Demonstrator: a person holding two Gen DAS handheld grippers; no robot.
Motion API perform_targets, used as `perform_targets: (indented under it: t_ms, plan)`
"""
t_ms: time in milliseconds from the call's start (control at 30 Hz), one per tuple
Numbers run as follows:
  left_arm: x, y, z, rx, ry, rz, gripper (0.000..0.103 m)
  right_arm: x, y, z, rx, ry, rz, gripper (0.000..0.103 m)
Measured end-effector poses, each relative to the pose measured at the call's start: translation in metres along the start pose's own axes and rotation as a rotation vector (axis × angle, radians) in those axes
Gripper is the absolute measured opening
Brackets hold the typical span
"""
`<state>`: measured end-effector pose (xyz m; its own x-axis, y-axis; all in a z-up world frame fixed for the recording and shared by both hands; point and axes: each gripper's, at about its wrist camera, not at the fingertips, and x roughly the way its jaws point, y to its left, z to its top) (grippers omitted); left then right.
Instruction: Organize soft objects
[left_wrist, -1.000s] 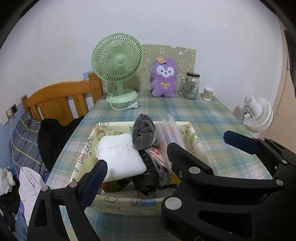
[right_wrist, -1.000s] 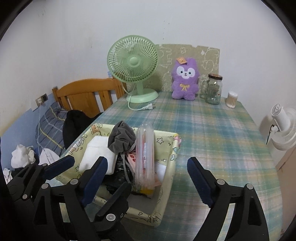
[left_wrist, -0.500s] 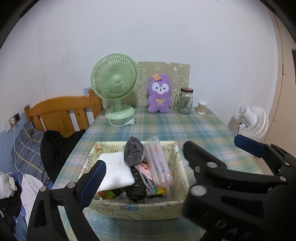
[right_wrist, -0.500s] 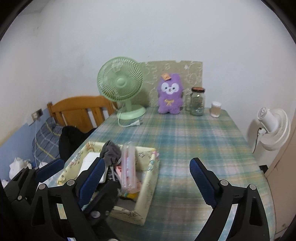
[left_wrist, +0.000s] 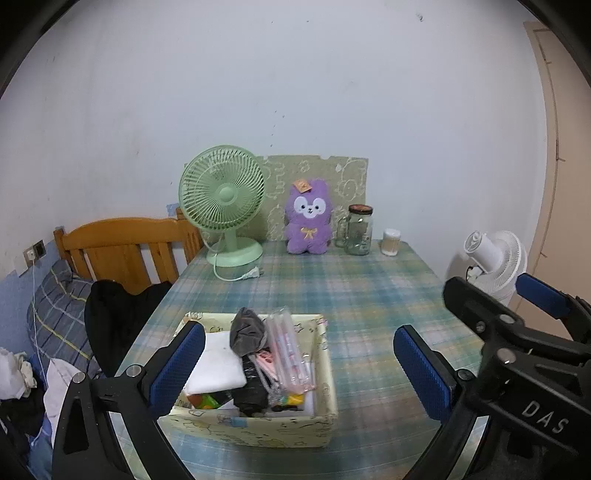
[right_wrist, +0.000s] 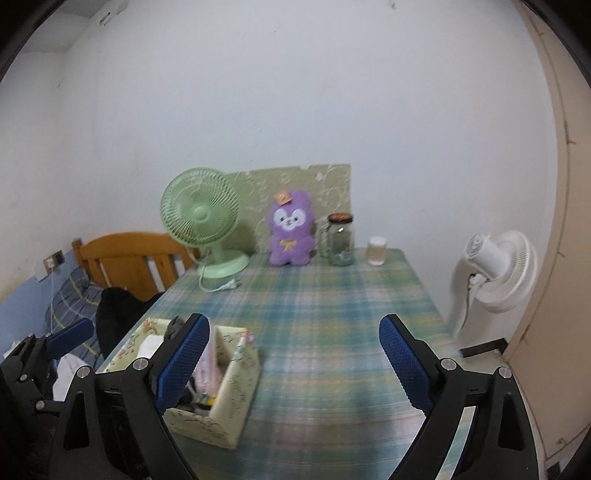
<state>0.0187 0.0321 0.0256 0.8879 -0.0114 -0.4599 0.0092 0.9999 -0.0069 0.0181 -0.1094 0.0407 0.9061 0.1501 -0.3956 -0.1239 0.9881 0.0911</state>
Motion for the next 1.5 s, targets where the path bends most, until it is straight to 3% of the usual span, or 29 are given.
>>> perform_targets:
  t_ms: [500,1500]
  plan:
    - [-0.032,-0.022,0.003,0.007,-0.063,-0.020,0.103,-0.047,-0.035,-0.001,0.018,-0.093,-0.071,0.100]
    - [-0.042,-0.026,0.001,-0.015,-0.083,0.014,0.103,-0.053,-0.039,0.001,0.020,-0.104,-0.080,0.103]
